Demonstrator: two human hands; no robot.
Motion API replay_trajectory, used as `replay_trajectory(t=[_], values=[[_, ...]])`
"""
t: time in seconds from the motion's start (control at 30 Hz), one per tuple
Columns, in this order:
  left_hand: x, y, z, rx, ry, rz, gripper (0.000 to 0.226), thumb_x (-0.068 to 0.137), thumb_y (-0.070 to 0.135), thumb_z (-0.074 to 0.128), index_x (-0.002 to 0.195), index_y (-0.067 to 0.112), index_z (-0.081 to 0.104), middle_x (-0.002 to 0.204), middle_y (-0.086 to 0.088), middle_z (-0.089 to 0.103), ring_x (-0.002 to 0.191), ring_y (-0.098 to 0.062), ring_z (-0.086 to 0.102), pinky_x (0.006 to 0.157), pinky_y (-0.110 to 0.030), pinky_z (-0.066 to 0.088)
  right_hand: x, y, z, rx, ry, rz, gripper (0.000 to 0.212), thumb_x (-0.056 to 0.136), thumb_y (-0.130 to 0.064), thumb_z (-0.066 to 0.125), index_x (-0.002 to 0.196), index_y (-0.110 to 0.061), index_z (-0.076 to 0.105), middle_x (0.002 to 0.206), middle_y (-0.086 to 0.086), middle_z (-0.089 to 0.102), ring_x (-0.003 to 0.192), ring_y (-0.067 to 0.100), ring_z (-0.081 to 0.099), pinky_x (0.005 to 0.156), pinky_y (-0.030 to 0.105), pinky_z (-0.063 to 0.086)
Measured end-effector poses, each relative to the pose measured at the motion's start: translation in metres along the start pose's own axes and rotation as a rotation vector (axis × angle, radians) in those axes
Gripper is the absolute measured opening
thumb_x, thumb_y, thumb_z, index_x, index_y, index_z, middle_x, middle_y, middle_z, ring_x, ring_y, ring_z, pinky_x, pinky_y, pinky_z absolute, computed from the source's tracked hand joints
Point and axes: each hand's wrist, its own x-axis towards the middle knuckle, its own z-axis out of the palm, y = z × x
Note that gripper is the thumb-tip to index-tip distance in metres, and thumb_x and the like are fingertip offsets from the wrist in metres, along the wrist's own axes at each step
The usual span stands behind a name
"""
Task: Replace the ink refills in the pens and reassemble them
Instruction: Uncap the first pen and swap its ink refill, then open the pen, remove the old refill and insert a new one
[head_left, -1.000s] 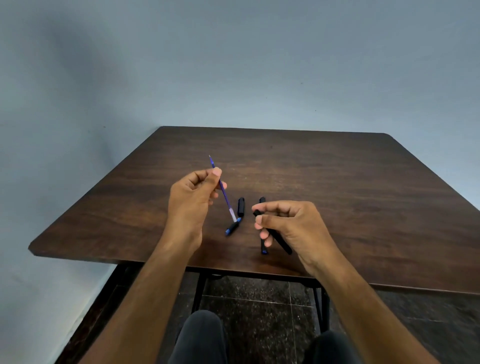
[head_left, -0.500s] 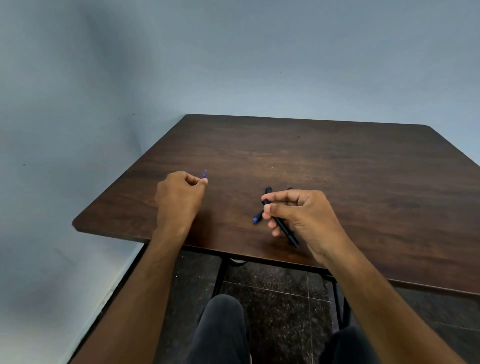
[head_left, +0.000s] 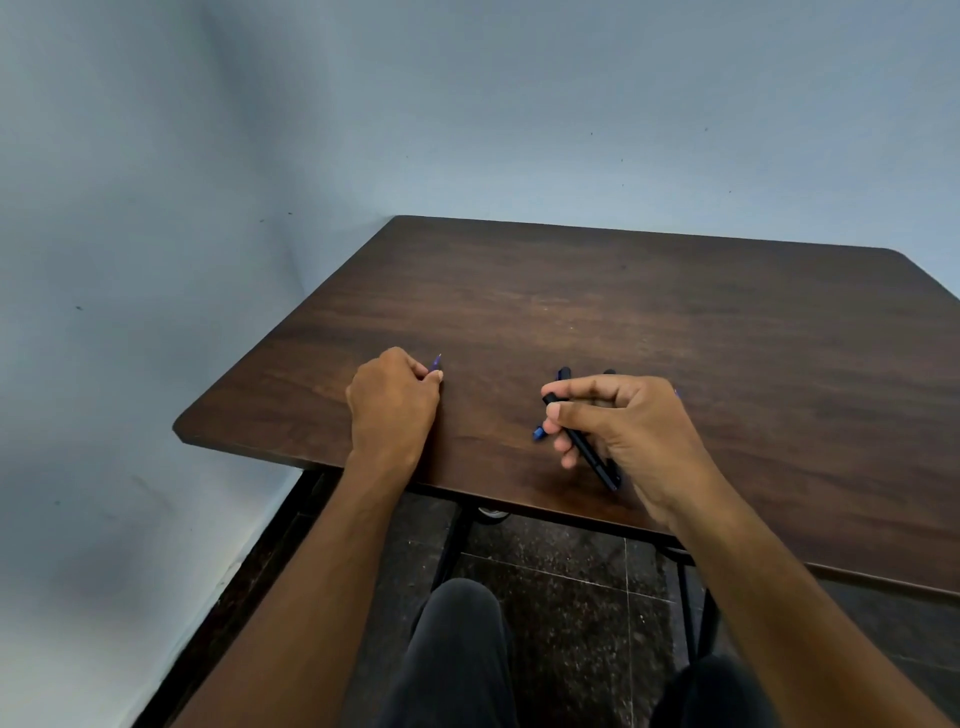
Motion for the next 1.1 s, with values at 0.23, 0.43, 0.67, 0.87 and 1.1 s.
replay_trajectory(t=[0.23, 0.43, 0.67, 0.87, 1.1], values=[[0.003, -0.002, 0.005, 0.015, -0.006, -0.017, 0.025, 0.086, 0.046, 0.073, 0.091, 0.022, 0.074, 0.087, 0.002, 0.073, 0.088, -0.019, 0.067, 0.089, -0.045, 0.053, 0.001, 0.002, -0.001, 0.015, 0.001, 0.001, 0.014, 0.090, -0.002, 0.073, 0.101, -0.007, 0.078, 0.080, 0.018, 0.078, 0.063, 0.022, 0.070, 0.058, 0.030, 0.059], [0.003, -0.002, 0.006, 0.016, 0.005, -0.013, 0.023, 0.086, 0.045, 0.073, 0.091, 0.022, 0.072, 0.088, 0.001, 0.072, 0.089, -0.020, 0.066, 0.090, -0.047, 0.053, 0.001, 0.003, -0.003, 0.032, 0.012, 0.004, 0.014, 0.089, -0.002, 0.074, 0.101, -0.007, 0.078, 0.081, 0.018, 0.078, 0.063, 0.023, 0.071, 0.059, 0.032, 0.059], [0.003, -0.006, 0.005, -0.022, 0.018, -0.006, 0.035, 0.086, 0.055, 0.069, 0.088, 0.020, 0.070, 0.080, 0.002, 0.070, 0.087, -0.020, 0.065, 0.088, -0.044, 0.053, -0.001, 0.001, -0.005, 0.030, 0.028, -0.016, 0.013, 0.089, -0.001, 0.074, 0.100, -0.007, 0.078, 0.079, 0.017, 0.078, 0.062, 0.021, 0.071, 0.056, 0.029, 0.058], [-0.013, 0.010, -0.001, -0.210, 0.062, 0.186, 0.021, 0.091, 0.044, 0.067, 0.083, 0.025, 0.067, 0.076, 0.011, 0.063, 0.072, -0.006, 0.059, 0.066, -0.024, 0.048, -0.003, -0.003, -0.014, 0.102, 0.063, -0.007, 0.012, 0.089, 0.000, 0.074, 0.100, -0.004, 0.076, 0.081, 0.019, 0.078, 0.063, 0.023, 0.070, 0.057, 0.032, 0.059], [-0.060, 0.061, 0.005, -0.521, -0.207, 0.307, 0.017, 0.088, 0.049, 0.069, 0.083, 0.033, 0.072, 0.079, 0.022, 0.072, 0.076, 0.007, 0.066, 0.065, -0.007, 0.048, -0.003, -0.008, -0.026, 0.162, 0.168, -0.088, 0.018, 0.088, 0.001, 0.074, 0.105, 0.001, 0.068, 0.082, 0.018, 0.079, 0.072, 0.025, 0.076, 0.057, 0.030, 0.060]])
